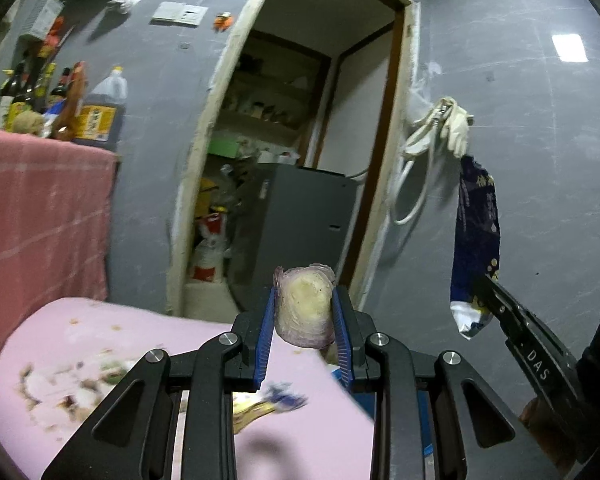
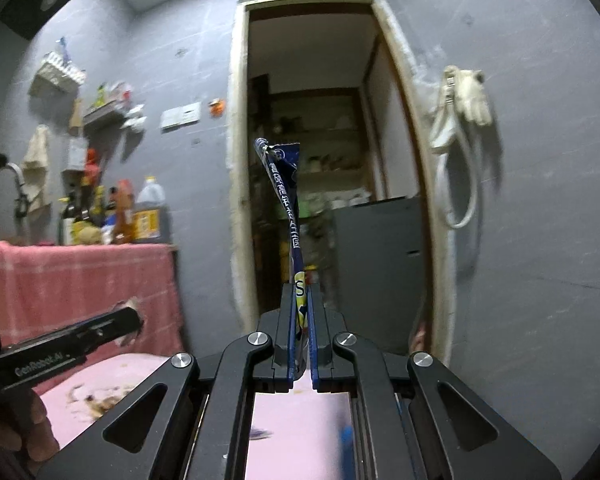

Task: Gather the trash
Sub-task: 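Carry the bag and onion slice over the blue basin and release both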

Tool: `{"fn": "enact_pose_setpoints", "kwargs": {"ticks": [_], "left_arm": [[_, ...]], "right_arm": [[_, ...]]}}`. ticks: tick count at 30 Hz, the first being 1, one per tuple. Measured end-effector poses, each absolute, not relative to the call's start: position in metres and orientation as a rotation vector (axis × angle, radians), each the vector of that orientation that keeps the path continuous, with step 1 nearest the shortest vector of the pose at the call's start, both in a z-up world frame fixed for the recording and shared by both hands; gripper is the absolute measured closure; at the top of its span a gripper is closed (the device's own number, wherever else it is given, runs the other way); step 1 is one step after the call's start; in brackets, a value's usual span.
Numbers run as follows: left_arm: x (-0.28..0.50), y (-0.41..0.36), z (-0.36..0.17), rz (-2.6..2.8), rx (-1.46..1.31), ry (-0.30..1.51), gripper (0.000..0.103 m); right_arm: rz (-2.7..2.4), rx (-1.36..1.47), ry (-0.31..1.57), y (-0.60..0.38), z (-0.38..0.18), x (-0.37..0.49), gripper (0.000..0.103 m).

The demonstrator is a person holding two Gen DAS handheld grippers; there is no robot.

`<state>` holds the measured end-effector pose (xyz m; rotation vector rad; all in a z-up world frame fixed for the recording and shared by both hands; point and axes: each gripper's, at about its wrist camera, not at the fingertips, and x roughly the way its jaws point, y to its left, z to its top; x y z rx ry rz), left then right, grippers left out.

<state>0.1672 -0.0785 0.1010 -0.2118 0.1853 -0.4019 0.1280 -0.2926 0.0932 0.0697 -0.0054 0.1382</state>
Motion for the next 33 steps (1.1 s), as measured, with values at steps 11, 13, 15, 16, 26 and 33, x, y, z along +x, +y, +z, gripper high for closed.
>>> {"fn": "enact_pose_setpoints", "kwargs": {"ticks": [11, 13, 15, 16, 26, 33], "left_arm": [[0.201, -0.154, 0.098, -0.513, -0.177, 0.239, 0.079], [0.208, -0.165, 0.093, -0.528, -0.176, 0.265, 0.079], [0.215, -0.175, 0.086, -0.543, -0.174, 0.297, 0.079], [0.218, -0.18, 0.083, -0.549, -0.172, 0.31, 0.079], [0.252, -0.215, 0.05, -0.581, -0.16, 0.457, 0.079], [0.27, -0.227, 0.026, -0.572, -0.152, 0.579, 0.078]], "right_arm": [[-0.022, 0.098, 0.062, -0.359, 0.066, 0.137, 0.1], [-0.035, 0.106, 0.088, -0.367, 0.058, 0.14, 0.1], [-0.042, 0.118, 0.11, -0.374, 0.051, 0.142, 0.1], [-0.045, 0.126, 0.12, -0.378, 0.048, 0.143, 0.1], [-0.081, 0.201, 0.242, -0.404, 0.019, 0.161, 0.1], [-0.064, 0.237, 0.339, -0.413, -0.001, 0.173, 0.099]]}}
